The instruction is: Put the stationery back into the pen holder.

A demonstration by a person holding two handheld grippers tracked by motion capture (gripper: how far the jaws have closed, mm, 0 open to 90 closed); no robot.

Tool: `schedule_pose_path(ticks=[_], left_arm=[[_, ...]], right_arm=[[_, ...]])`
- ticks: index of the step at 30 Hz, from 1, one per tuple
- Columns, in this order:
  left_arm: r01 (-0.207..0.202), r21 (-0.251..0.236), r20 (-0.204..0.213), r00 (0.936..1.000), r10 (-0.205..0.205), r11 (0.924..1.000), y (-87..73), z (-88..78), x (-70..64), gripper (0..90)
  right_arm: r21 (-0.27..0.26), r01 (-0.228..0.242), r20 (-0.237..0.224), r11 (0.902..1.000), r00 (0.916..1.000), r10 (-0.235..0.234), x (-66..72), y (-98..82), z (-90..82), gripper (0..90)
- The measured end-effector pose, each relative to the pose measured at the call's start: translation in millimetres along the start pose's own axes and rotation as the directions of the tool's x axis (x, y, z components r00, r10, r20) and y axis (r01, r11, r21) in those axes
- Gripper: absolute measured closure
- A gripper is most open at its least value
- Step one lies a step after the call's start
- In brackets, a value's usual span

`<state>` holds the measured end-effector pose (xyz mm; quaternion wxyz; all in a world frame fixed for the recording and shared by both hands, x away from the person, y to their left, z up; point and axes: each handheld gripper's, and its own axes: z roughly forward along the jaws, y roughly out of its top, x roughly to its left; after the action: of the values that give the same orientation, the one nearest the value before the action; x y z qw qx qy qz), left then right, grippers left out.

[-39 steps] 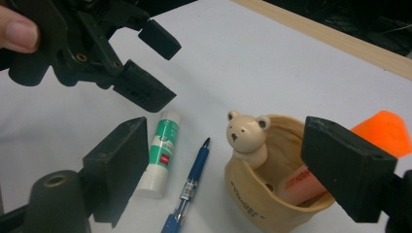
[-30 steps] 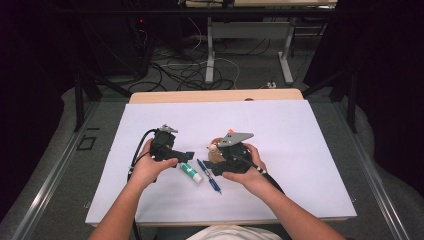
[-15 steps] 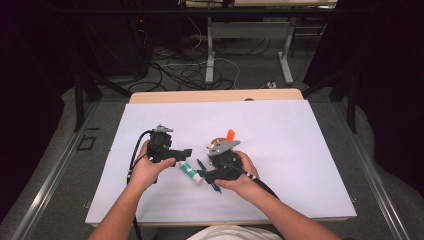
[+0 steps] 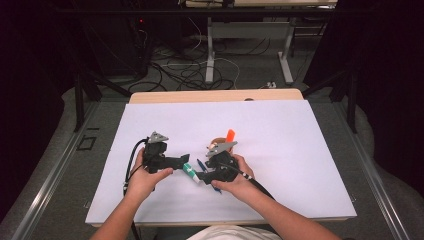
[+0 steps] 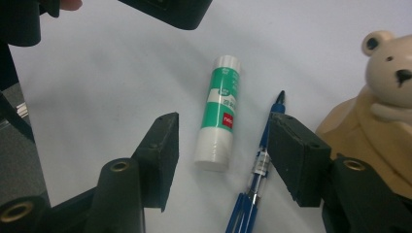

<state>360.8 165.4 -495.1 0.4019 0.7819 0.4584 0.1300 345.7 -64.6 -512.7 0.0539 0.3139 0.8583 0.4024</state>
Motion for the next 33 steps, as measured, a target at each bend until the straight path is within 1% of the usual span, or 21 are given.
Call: schedule_pose_path(ticks=[1,2,3,4,5,6,7,8,9,11,13,14,15,16,18,20,21,24,26,28,33], left_arm=[[-0.015,0.0,-0.002,0.9999,0.015,0.9999,-1.2,0.0,1.0,2.0],[-0.012,0.0,-0.005,0.9999,0.012,0.9999,-2.7,0.5,0.9,2.1],[-0.019,-0.002,-0.003,0.9998,0.019,0.9998,-4.0,0.9,1.8,2.1],[-0.015,-0.006,0.002,0.9999,0.015,0.9999,-5.4,1.5,2.3,2.1],[-0.013,0.0,-0.008,0.9999,0.013,0.9999,-6.5,1.3,2.5,2.1],[-0.013,-0.006,-0.002,0.9999,0.013,0.9999,-7.8,2.0,3.3,2.1],[-0.015,-0.005,-0.006,0.9999,0.015,0.9999,-8.9,1.9,4.0,2.2],[-0.017,-0.003,-0.011,0.9998,0.017,0.9999,-9.7,1.9,4.7,2.6],[-0.015,-0.002,-0.012,0.9998,0.015,0.9999,-10.8,1.8,5.3,2.8],[-0.019,-0.006,-0.018,0.9996,0.019,0.9998,-12.1,2.1,7.5,2.9],[-0.011,-0.002,-0.021,0.9997,0.011,0.9999,-13.1,2.0,8.7,3.4],[-0.016,-0.001,-0.024,0.9996,0.016,0.9999,-13.3,2.0,9.7,3.5],[-0.009,-0.002,-0.023,0.9997,0.009,1.0,-14.1,2.4,9.7,3.7],[-0.012,-0.005,-0.025,0.9996,0.012,0.9999,-14.3,2.8,10.1,3.9],[-0.011,0.001,-0.025,0.9996,0.011,0.9999,-14.9,2.9,10.8,4.2],[-0.017,-0.003,-0.024,0.9996,0.017,0.9999,-15.2,3.0,11.7,4.2],[-0.009,-0.003,-0.026,0.9996,0.009,1.0,-15.3,2.9,11.4,4.3],[-0.01,-0.001,-0.025,0.9996,0.01,0.9999,-15.5,2.4,12.1,4.6],[-0.011,-0.003,-0.025,0.9996,0.01,0.9999,-15.5,2.3,12.6,4.7],[-0.017,-0.005,-0.028,0.9995,0.016,0.9998,-15.4,2.2,13.0,4.9],[-0.011,0.002,-0.023,0.9997,0.011,0.9999,-16.2,3.2,13.0,5.0]], right_arm=[[0.001,-0.002,0.005,1.0,1.0,0.002,1.1,-0.4,1.5,47.0],[-0.011,0.003,0.002,0.9999,1.0,-0.003,1.1,-0.9,4.0,47.4],[0.011,0.001,-0.002,0.9999,1.0,-0.001,1.2,-0.7,4.5,47.7],[0.016,0.002,-0.006,0.9999,1.0,-0.002,1.1,-0.7,5.9,48.4],[0.015,-0.003,-0.013,0.9999,0.9999,0.004,1.7,-0.9,7.7,48.9],[0.025,-0.019,-0.004,0.9995,0.9998,0.019,3.5,-1.2,9.2,49.4],[0.031,-0.007,-0.005,0.9995,1.0,0.007,3.5,-1.6,11.1,49.8],[0.033,-0.004,0.005,0.9994,1.0,0.004,4.7,-2.0,13.1,50.4],[0.039,-0.001,0.0,0.9993,1.0,0.001,6.1,-2.1,15.1,50.6],[0.046,0.009,0.009,0.9989,0.9999,-0.009,7.7,-2.7,18.6,51.9],[0.057,0.003,0.005,0.9984,1.0,-0.004,8.7,-3.0,22.7,52.0],[0.059,0.004,0.003,0.9983,1.0,-0.004,8.8,-3.3,25.3,52.4],[0.061,0.002,0.009,0.9981,1.0,-0.003,9.0,-3.6,27.0,53.6],[0.061,0.013,0.015,0.9981,0.9998,-0.014,8.4,-3.8,29.5,54.1],[0.067,0.009,0.015,0.9977,0.9998,-0.01,8.9,-4.1,33.0,54.6],[0.069,0.016,0.018,0.9975,0.9997,-0.017,8.5,-4.6,36.1,55.2],[0.071,0.017,0.021,0.9973,0.9996,-0.018,8.6,-4.7,37.1,55.6],[0.079,0.007,0.026,0.9968,0.9996,-0.009,10.2,-5.5,39.7,56.8],[0.092,-0.005,0.042,0.9957,0.9991,0.001,12.1,-6.2,41.2,57.3],[0.096,0.021,0.041,0.9951,0.9988,-0.025,11.0,-6.8,43.3,57.7],[0.114,-0.004,0.062,0.9935,0.9981,-0.003,12.8,-8.5,46.3,59.6]])
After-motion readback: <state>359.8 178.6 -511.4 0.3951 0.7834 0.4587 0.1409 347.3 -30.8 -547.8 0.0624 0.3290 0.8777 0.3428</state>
